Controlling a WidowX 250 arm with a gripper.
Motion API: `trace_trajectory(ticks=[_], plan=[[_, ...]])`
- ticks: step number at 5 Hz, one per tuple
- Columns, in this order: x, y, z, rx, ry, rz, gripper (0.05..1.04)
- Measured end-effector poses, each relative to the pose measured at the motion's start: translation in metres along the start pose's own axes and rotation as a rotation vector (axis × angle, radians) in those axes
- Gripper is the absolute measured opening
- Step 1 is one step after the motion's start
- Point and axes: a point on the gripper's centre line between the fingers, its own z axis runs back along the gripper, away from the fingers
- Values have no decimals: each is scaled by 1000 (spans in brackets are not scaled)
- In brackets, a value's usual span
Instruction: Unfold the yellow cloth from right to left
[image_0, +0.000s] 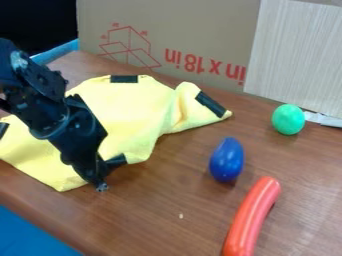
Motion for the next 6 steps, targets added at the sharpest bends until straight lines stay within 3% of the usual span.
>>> trace_trajectory(ticks=[1, 3, 4, 6], plan=[[2, -7, -4, -24, 43, 51, 68], [29, 1, 12, -108, 111, 101, 68], [29, -1, 13, -182, 156, 22, 68], [6, 4, 7, -208, 193, -167, 68]])
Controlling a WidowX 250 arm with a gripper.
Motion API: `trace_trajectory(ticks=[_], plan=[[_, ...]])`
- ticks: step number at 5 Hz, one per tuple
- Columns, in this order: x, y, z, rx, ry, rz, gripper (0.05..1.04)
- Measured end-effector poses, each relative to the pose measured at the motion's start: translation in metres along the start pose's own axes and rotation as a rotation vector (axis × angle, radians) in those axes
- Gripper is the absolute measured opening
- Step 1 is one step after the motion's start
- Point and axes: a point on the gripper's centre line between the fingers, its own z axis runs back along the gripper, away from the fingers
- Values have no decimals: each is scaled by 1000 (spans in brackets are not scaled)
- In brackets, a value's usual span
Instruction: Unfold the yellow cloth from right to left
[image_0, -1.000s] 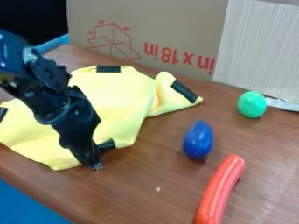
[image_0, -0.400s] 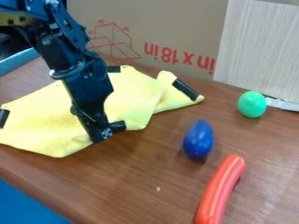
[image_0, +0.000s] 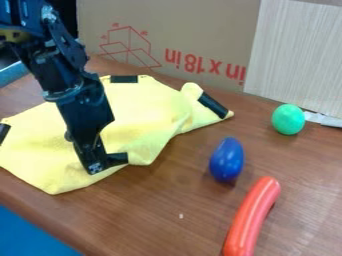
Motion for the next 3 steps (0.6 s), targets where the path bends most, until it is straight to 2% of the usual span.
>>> trace_trajectory(ticks=[1, 2, 3], plan=[[-9, 0, 0, -27, 23, -65, 68], [-15, -2, 6, -89, 47, -114, 94], [-13, 2, 19, -123, 42, -122, 260]])
